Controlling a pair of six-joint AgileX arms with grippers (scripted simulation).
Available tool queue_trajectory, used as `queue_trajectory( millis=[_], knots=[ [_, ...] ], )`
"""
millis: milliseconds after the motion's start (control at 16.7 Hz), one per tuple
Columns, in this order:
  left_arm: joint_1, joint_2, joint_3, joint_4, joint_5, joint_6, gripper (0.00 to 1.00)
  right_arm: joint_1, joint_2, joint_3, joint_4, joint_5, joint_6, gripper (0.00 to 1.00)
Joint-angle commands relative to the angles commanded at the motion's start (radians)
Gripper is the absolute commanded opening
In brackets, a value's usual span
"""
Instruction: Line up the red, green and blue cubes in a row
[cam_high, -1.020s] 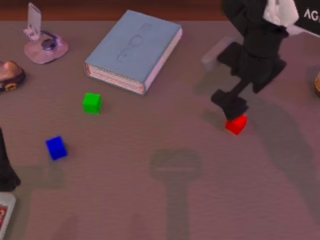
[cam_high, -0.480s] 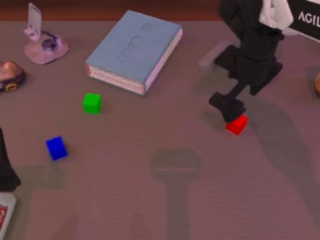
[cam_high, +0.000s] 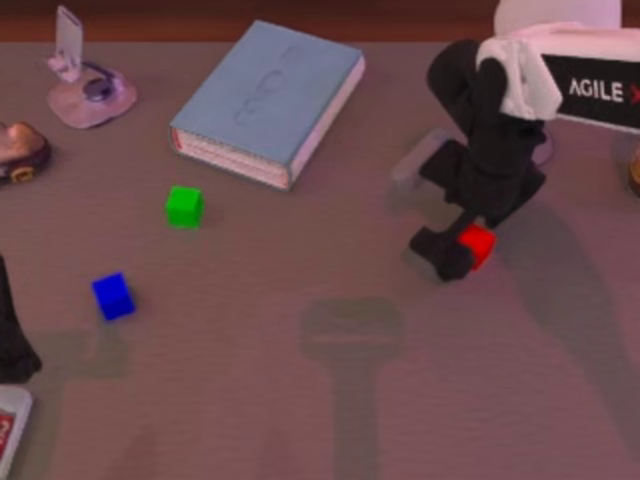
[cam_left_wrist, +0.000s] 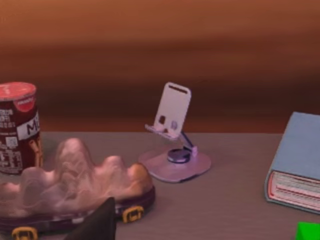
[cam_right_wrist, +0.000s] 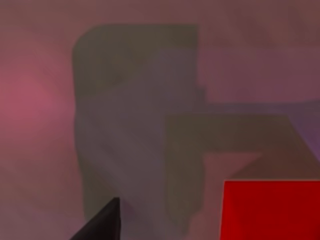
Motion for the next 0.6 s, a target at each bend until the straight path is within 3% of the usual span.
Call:
queue_trajectory(
  millis=[240,600],
  knots=[
    [0.0,0.0,0.0,0.0,0.0,0.0,1.0,0.0,0.003,-0.004,0.005,0.0,0.0,1.0],
    [0.0,0.0,0.0,0.0,0.0,0.0,1.0,0.0,0.003,-0.004,0.005,0.0,0.0,0.55]
  ],
)
